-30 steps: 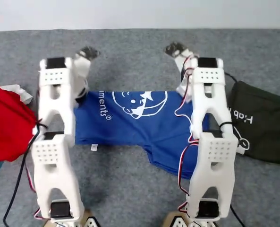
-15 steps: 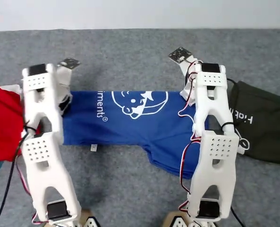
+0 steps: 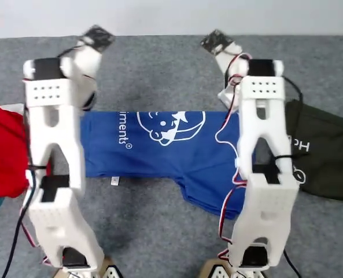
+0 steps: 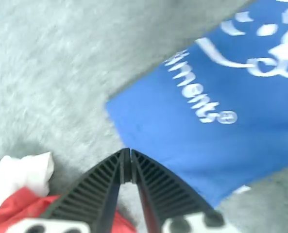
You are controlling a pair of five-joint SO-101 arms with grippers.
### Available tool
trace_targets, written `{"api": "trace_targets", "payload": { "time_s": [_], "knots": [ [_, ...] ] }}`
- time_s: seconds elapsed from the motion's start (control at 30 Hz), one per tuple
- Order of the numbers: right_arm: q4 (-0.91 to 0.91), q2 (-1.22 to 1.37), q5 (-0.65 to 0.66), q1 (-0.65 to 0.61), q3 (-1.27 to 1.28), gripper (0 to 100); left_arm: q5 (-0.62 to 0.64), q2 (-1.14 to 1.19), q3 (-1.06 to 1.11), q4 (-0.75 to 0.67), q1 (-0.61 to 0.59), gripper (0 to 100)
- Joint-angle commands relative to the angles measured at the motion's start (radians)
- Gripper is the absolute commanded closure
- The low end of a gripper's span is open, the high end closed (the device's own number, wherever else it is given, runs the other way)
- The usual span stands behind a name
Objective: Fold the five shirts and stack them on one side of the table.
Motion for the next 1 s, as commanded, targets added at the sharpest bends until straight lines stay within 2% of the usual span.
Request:
{"api": "trace_targets", "payload": {
  "time_s": [0.0, 0.17, 0.4, 0.6, 0.8, 0.97],
  "knots": [
    [0.062, -0.189, -0.043, 0.025, -0.064, 98.8, 0.018, -0.137, 0.110, 0.029, 0.135, 99],
    [0.140, -0.340, -0.066, 0.133, -0.063, 98.8, 0.044, -0.164, 0.197, 0.028, 0.305, 99],
    [0.251, -0.473, -0.066, 0.351, -0.063, 98.7, 0.055, -0.161, 0.206, 0.028, 0.548, 99],
    [0.312, -0.541, -0.069, 0.522, -0.058, 98.7, 0.058, -0.124, 0.205, 0.000, 0.772, 85],
    [0.312, -0.588, -0.109, 0.631, -0.058, 98.7, 0.058, 0.026, 0.199, 0.000, 0.928, 81],
    [0.314, -0.615, -0.112, 0.676, -0.057, 98.7, 0.058, 0.126, 0.197, -0.037, 0.991, 81]
  ]
}}
